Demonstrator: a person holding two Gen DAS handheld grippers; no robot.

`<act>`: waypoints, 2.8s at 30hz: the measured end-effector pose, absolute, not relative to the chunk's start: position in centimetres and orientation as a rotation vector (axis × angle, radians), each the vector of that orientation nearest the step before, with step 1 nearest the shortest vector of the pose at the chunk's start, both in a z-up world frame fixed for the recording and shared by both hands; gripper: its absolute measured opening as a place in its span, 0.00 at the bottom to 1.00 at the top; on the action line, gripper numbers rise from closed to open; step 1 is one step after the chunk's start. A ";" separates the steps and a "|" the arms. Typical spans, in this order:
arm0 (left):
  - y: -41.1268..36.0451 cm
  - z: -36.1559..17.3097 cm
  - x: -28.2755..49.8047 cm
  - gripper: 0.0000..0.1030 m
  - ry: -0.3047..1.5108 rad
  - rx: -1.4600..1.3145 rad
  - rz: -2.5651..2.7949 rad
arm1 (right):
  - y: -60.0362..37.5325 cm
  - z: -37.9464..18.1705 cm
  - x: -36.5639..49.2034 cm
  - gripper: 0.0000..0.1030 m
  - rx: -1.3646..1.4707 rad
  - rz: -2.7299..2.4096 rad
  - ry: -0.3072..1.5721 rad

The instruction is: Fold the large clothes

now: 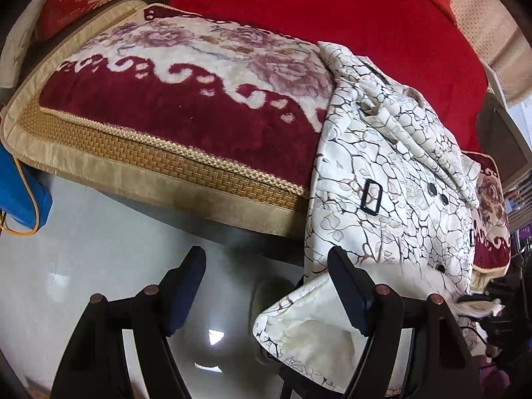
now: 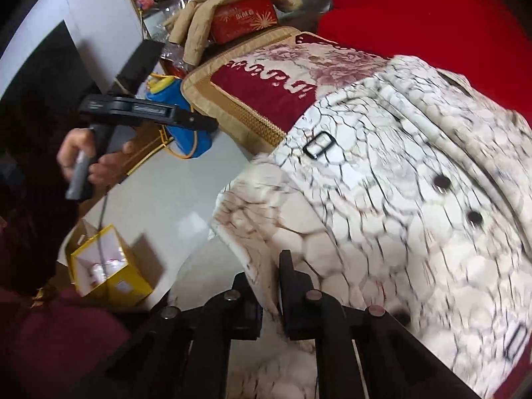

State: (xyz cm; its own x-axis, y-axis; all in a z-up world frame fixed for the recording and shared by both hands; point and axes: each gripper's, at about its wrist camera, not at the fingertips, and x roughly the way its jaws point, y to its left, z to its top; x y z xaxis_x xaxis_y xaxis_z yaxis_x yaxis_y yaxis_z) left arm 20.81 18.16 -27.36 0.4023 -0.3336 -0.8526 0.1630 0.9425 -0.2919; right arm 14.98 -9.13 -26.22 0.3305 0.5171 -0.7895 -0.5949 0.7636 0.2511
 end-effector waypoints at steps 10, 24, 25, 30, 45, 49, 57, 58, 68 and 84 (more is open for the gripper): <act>15.7 -27.9 20.6 0.74 1.135 -0.118 -0.365 | -20.0 -26.3 9.0 0.13 0.147 0.644 1.127; 16.0 -36.9 20.7 0.76 1.229 -0.272 -0.529 | -36.0 -27.1 4.7 0.80 0.627 0.215 0.966; 16.3 -37.7 20.8 0.76 1.221 -0.291 -0.542 | -37.3 -28.4 4.4 0.80 0.669 0.171 0.981; 18.3 -41.1 21.6 0.76 1.206 -0.427 -0.583 | -39.6 -33.1 4.3 0.80 0.813 0.126 0.988; 18.2 -44.2 21.4 0.73 1.056 -0.839 -0.966 | -37.7 -37.4 6.6 0.76 1.041 0.370 1.018; 16.6 -42.9 20.6 0.23 1.043 -0.765 -1.013 | -36.4 -35.7 6.1 0.64 0.954 0.401 1.016; 16.6 -43.4 20.4 0.74 1.092 -0.735 -0.995 | -35.1 -35.9 6.1 0.70 0.917 0.336 1.066; 17.0 -43.7 19.9 0.74 1.106 -0.722 -1.002 | -34.8 -35.9 6.2 0.70 0.890 0.328 1.076; 16.9 -41.3 18.2 0.09 1.054 -0.691 -1.039 | -32.4 -33.7 5.9 0.26 0.709 0.366 1.033; 15.4 -33.7 18.5 0.03 0.918 -0.605 -1.015 | -31.2 -30.1 5.9 0.09 0.621 0.386 0.965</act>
